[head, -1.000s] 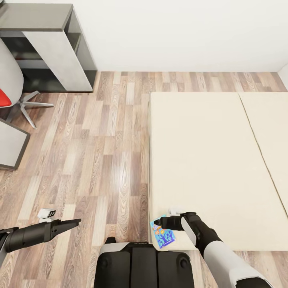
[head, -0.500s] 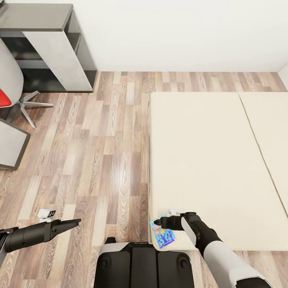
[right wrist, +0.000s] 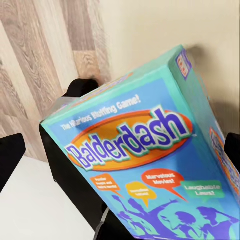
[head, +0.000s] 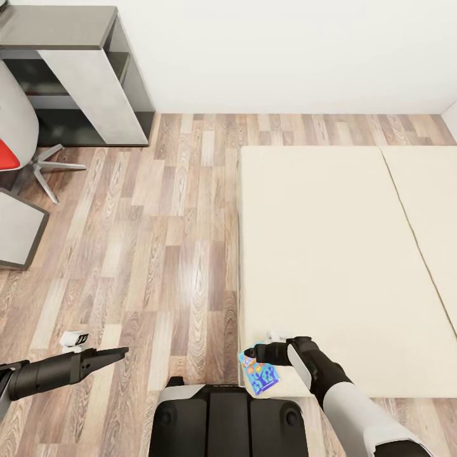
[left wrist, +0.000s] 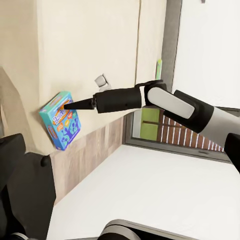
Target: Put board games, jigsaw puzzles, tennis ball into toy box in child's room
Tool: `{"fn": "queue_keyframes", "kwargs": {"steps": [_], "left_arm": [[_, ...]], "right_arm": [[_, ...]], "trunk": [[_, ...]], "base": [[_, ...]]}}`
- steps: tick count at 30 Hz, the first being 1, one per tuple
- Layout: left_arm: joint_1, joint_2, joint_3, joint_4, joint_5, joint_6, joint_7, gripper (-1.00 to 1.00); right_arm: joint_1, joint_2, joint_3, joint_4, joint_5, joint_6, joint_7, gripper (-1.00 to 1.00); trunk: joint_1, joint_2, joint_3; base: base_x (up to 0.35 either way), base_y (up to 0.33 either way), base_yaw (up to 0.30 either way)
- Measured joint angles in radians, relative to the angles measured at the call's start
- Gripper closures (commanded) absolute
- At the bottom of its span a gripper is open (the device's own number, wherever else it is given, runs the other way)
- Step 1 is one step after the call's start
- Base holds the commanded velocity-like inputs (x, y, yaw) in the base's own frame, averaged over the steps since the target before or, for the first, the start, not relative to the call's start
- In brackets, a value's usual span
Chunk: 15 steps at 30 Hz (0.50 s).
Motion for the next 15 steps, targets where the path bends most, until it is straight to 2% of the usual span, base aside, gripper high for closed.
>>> {"fn": "queue_keyframes", "kwargs": {"steps": [15], "left_arm": [[0.0, 0.0, 0.0, 0.0, 0.0, 0.0, 0.0, -1.0]], "right_arm": [[0.0, 0.0, 0.0, 0.0, 0.0, 0.005, 0.0, -1.0]], "trunk": [[0.0, 0.0, 0.0]], "base": [[0.0, 0.01, 0.0]]}}
